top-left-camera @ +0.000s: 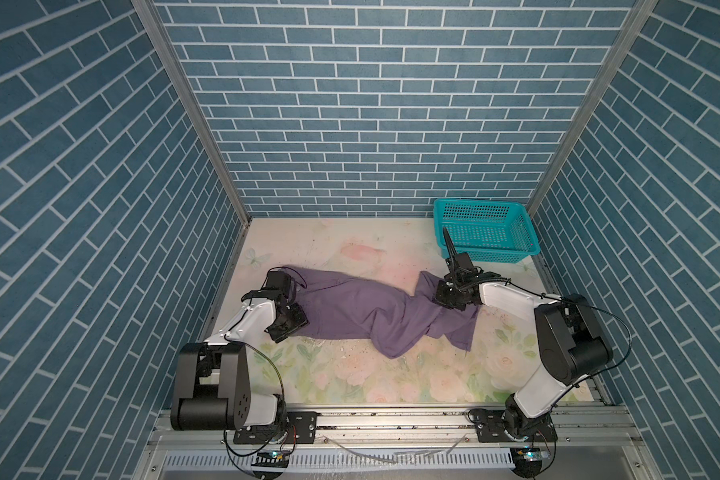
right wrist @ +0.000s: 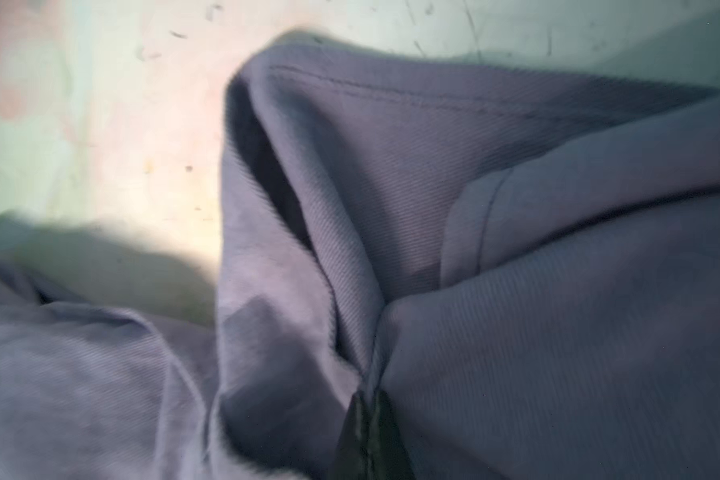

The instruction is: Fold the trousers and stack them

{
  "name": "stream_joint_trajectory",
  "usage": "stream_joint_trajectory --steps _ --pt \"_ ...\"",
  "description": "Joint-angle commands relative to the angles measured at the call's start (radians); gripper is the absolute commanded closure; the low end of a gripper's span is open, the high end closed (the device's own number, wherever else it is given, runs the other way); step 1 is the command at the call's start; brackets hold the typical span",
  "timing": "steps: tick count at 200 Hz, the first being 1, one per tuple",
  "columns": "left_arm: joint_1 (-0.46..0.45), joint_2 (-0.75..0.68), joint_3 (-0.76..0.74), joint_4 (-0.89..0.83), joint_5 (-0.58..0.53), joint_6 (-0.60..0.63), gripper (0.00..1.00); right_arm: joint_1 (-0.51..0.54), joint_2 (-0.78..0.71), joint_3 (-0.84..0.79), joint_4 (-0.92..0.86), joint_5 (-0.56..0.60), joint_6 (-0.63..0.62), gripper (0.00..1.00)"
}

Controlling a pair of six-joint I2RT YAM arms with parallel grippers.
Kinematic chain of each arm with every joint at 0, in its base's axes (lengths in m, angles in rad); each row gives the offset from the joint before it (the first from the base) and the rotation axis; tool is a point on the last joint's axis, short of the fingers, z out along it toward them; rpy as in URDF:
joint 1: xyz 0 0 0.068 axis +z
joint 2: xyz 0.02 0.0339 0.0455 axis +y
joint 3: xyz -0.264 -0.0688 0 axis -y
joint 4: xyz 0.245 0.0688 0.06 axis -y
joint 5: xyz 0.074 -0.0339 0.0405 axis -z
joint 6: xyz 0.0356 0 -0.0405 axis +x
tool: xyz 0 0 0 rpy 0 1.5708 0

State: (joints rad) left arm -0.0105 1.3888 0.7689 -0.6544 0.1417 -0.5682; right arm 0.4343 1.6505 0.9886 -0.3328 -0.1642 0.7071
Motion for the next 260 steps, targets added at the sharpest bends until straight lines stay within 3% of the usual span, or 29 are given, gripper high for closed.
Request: stream_joint_trajectory --steps 1,42,83,105,132,154,177,206,236,260 --pt "0.007 -0.042 0.041 -0.040 0.027 -0.001 0.37 0.006 -0.126 0.039 -0.087 0.052 -0.033 1.00" --pt "0.007 -0.083 0.139 -0.075 -0.033 -0.032 0.37 0.006 -0.344 0.024 -0.221 0.183 -0.086 1.00" --pt "-0.033 0.002 0.201 -0.032 -0.036 -0.068 0.38 0.006 -0.499 0.159 -0.478 0.372 -0.107 1.00" --pt "-0.075 0.079 0.223 -0.028 -0.055 -0.064 0.31 0.006 -0.504 0.233 -0.526 0.437 -0.143 1.00" --pt "-0.078 0.136 0.197 0.004 -0.041 -0.074 0.30 0.006 -0.377 0.298 -0.433 0.436 -0.219 1.00" --pt "-0.078 0.146 0.182 0.022 -0.041 -0.083 0.30 0.006 -0.174 0.408 -0.389 0.387 -0.256 0.60" --pt "-0.079 0.151 0.177 0.017 -0.045 -0.078 0.30 0.006 -0.048 0.476 -0.387 0.303 -0.247 0.44" --pt "-0.080 0.163 0.162 -0.004 -0.078 -0.063 0.27 0.006 -0.116 0.352 -0.388 0.316 -0.195 0.39" --pt "-0.080 0.219 0.161 -0.009 -0.087 -0.058 0.25 -0.016 -0.283 0.162 -0.470 0.370 -0.148 0.48" --pt "-0.080 0.263 0.154 0.009 -0.087 -0.059 0.24 -0.063 -0.391 -0.001 -0.456 0.290 -0.108 0.51"
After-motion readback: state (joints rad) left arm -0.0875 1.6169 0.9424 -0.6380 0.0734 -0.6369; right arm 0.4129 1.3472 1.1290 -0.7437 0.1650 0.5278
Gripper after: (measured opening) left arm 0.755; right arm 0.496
